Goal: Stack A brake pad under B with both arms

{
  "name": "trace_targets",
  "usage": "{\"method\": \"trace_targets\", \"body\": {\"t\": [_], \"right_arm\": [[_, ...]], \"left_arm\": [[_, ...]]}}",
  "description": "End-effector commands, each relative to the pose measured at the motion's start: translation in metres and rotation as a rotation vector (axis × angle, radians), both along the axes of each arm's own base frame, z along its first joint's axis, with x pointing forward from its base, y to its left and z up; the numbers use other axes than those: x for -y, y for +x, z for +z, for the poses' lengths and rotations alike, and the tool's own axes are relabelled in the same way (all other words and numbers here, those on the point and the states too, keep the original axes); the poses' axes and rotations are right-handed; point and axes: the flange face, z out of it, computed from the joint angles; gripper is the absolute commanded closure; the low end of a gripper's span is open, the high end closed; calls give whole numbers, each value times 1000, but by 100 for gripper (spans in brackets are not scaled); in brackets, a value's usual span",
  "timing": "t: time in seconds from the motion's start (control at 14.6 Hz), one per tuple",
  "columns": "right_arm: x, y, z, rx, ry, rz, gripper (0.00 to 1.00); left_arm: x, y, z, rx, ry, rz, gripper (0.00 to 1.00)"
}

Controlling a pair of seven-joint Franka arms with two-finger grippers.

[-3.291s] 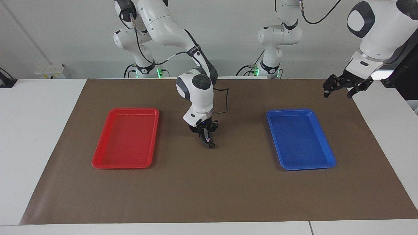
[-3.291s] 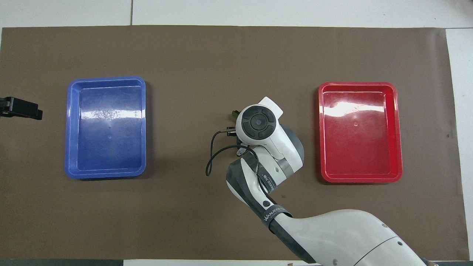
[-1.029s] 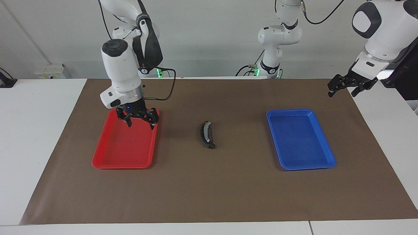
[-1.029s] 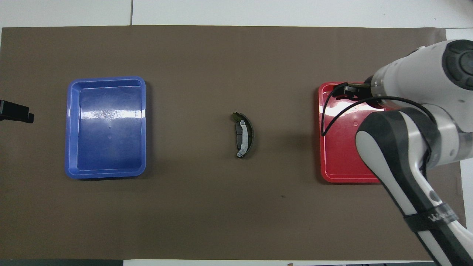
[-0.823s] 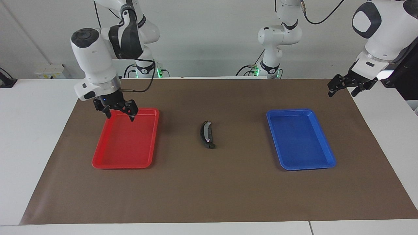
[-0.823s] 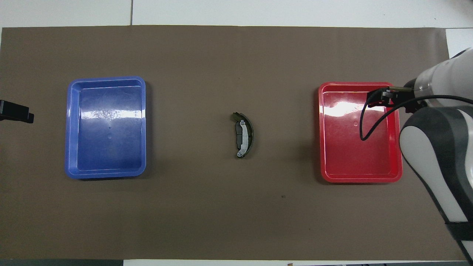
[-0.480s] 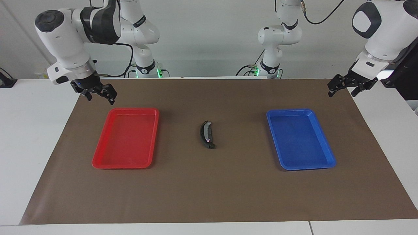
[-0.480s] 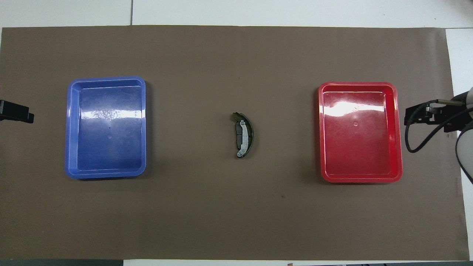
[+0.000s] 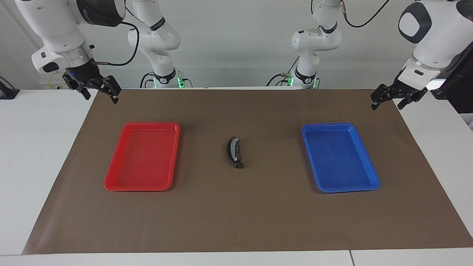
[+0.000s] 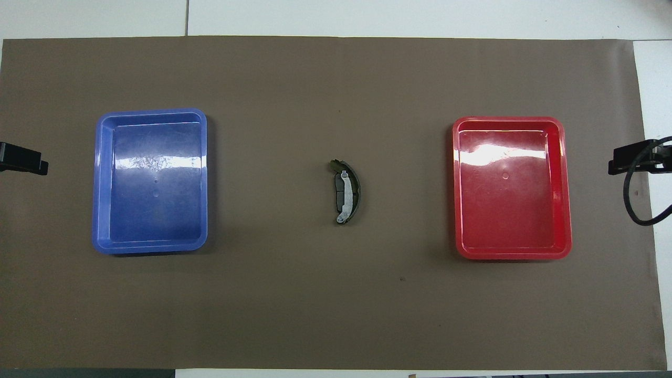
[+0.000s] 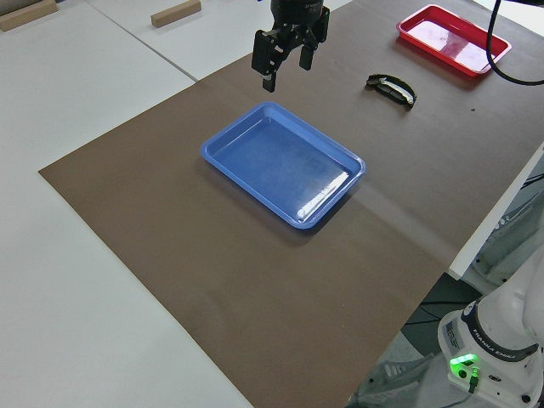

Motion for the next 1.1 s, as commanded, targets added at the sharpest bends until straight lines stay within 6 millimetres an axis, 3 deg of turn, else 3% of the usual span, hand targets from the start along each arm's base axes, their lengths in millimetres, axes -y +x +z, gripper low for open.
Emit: {"method": "trace_targets", "body": {"t": [0.0, 0.27, 1.03], "right_arm": [[-10, 14, 2, -14, -13, 39, 0], [-26, 14, 2, -19, 4, 57, 0], [-31, 10, 3, -29, 39, 43, 0]], "left_arm": [[-1, -3, 0, -9, 16, -3, 0], [-1, -3, 0, -9, 16, -3, 0], [-1, -3, -1, -11, 16, -3, 0]]}}
